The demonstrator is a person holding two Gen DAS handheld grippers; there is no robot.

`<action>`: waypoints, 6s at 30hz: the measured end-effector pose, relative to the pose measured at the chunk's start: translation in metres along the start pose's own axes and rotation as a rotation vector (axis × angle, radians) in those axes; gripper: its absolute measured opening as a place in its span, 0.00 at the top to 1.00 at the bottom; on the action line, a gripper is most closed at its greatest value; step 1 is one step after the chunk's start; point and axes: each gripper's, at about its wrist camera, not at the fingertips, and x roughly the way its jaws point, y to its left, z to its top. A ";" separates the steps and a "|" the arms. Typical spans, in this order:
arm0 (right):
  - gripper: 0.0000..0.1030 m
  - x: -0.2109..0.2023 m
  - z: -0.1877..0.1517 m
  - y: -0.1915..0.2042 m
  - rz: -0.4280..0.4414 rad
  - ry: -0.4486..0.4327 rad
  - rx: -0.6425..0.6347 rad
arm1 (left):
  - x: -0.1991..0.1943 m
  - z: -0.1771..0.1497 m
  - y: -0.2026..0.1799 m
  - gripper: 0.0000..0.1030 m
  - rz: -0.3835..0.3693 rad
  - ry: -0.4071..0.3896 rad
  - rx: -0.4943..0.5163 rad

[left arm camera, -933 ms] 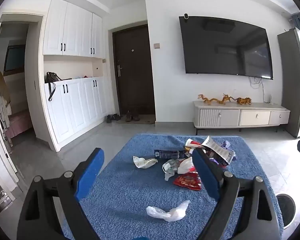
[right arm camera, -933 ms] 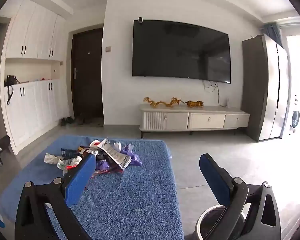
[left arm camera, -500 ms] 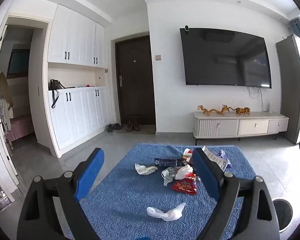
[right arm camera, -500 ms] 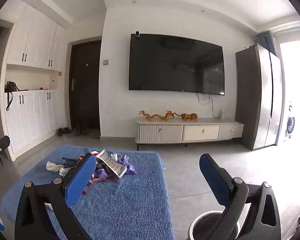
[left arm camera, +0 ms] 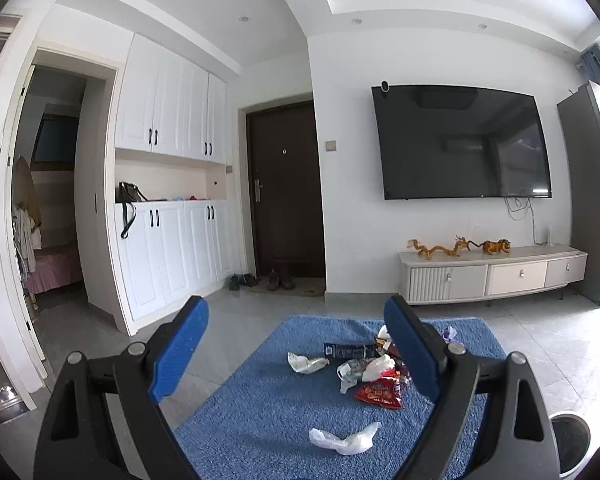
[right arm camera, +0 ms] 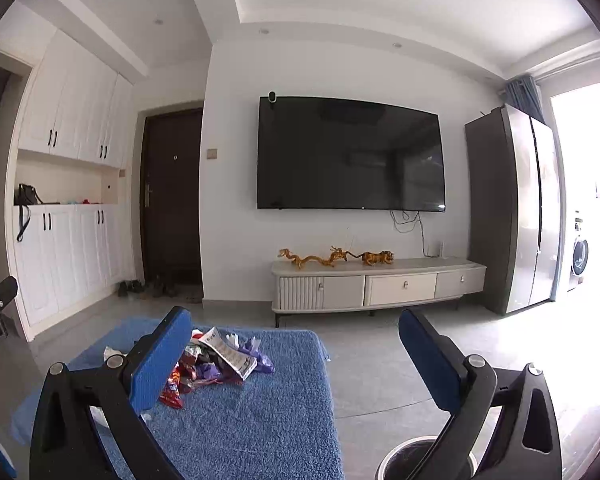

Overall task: Collect trash
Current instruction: 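Move both tools toward the trash pile on the blue rug, then grasp the white plastic bag with the left tool while the right tool grasps the red chip bag, then carry both items over the white bin and open both tools to drop them, then move both tools back to the trash pile on the rug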

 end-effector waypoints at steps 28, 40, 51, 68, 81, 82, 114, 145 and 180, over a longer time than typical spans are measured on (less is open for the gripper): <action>0.00 0.055 0.005 0.003 0.004 0.027 0.034 | 0.073 -0.020 0.043 0.13 -0.075 0.105 -0.089; 0.00 0.120 -0.020 0.011 0.072 0.153 0.032 | 0.134 -0.049 0.047 0.04 -0.111 0.236 -0.030; 0.05 0.196 -0.087 0.073 0.348 0.435 -0.024 | 0.165 -0.122 0.013 0.05 -0.546 0.473 0.070; 0.58 0.278 -0.163 0.177 0.656 0.767 -0.113 | 0.205 -0.202 -0.010 0.46 -0.741 0.765 0.056; 0.91 0.244 -0.169 0.159 0.676 0.807 -0.104 | 0.179 -0.188 0.001 0.68 -0.732 0.752 0.026; 0.91 0.239 -0.168 0.154 0.673 0.804 -0.099 | 0.176 -0.185 0.001 0.68 -0.728 0.745 0.027; 0.91 0.155 -0.273 -0.275 -0.071 0.806 0.361 | 0.124 -0.166 -0.454 0.67 -1.160 0.893 0.441; 0.65 0.141 -0.196 -0.238 -0.089 0.651 0.281 | 0.105 -0.080 -0.367 0.46 -1.096 0.624 0.292; 0.40 0.351 -0.128 0.101 0.537 0.594 -0.268 | 0.292 -0.185 -0.097 0.38 -0.694 0.840 -0.067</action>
